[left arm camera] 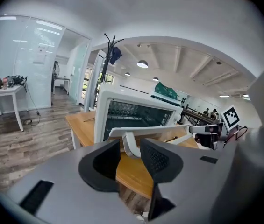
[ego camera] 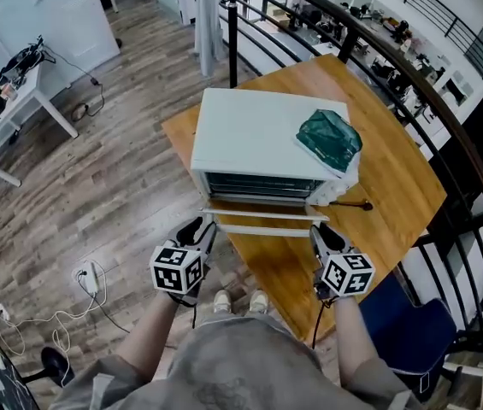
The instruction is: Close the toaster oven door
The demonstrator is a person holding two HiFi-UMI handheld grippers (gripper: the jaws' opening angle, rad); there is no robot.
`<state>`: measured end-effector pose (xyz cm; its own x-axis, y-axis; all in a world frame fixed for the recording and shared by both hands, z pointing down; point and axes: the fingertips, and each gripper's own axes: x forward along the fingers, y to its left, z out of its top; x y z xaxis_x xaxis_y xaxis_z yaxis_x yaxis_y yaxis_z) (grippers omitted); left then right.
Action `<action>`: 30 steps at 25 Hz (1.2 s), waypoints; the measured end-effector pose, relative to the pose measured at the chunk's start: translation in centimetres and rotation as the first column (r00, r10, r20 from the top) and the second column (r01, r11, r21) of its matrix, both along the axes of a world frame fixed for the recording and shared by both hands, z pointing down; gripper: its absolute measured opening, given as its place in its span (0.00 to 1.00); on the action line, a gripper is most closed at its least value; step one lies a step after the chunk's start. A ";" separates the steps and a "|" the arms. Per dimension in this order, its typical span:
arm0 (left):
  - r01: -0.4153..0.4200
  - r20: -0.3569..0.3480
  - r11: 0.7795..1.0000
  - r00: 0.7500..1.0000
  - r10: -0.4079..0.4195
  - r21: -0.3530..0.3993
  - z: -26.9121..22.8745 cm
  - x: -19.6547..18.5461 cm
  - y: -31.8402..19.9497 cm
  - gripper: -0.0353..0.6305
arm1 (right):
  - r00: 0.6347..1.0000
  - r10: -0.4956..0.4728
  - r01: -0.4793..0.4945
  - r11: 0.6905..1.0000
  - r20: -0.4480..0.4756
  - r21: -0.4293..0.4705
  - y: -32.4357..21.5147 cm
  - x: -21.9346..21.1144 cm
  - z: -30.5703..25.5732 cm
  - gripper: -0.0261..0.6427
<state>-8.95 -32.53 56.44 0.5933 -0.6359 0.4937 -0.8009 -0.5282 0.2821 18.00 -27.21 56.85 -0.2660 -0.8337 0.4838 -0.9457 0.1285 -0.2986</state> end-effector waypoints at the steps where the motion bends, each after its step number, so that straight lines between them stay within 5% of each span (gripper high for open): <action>1: 0.015 -0.007 1.000 1.000 -0.015 -0.004 -0.4 0.1 -0.6 0.28 | 1.000 0.006 -0.006 1.000 -0.004 0.012 -0.6 0.2 -0.5 0.20; 10: 0.129 -0.098 0.991 0.987 -0.130 -0.018 -3.3 1.2 -6.2 0.22 | 0.999 0.035 -0.035 0.995 0.010 0.097 -6.6 1.2 -3.4 0.20; 14: 0.134 -0.071 0.991 0.988 -0.134 -0.012 -4.3 1.6 -8.0 0.23 | 0.998 0.038 -0.042 0.994 0.047 0.104 -8.3 1.7 -4.2 0.20; 20: 0.071 0.021 0.997 0.997 -0.071 0.012 -4.6 1.1 -7.6 0.23 | 0.983 -0.058 0.075 0.993 -0.173 0.094 -8.1 1.2 -5.3 0.24; 25: 0.019 0.018 0.990 1.000 -0.021 0.143 -9.9 1.2 -5.6 0.18 | 0.985 -0.117 0.144 0.964 -0.129 0.222 -5.1 -0.2 -13.1 0.15; 30: -0.057 0.042 0.939 0.998 0.045 0.340 -17.6 2.4 -3.4 0.15 | 0.983 -0.137 0.177 0.890 -0.124 0.421 -1.9 -1.0 -22.8 0.12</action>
<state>-6.57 -35.92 38.82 0.6164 -0.7387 0.2728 -0.7761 -0.6284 0.0519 16.97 -29.06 34.09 -0.3833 -0.9163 0.1165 -0.9225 0.3736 -0.0967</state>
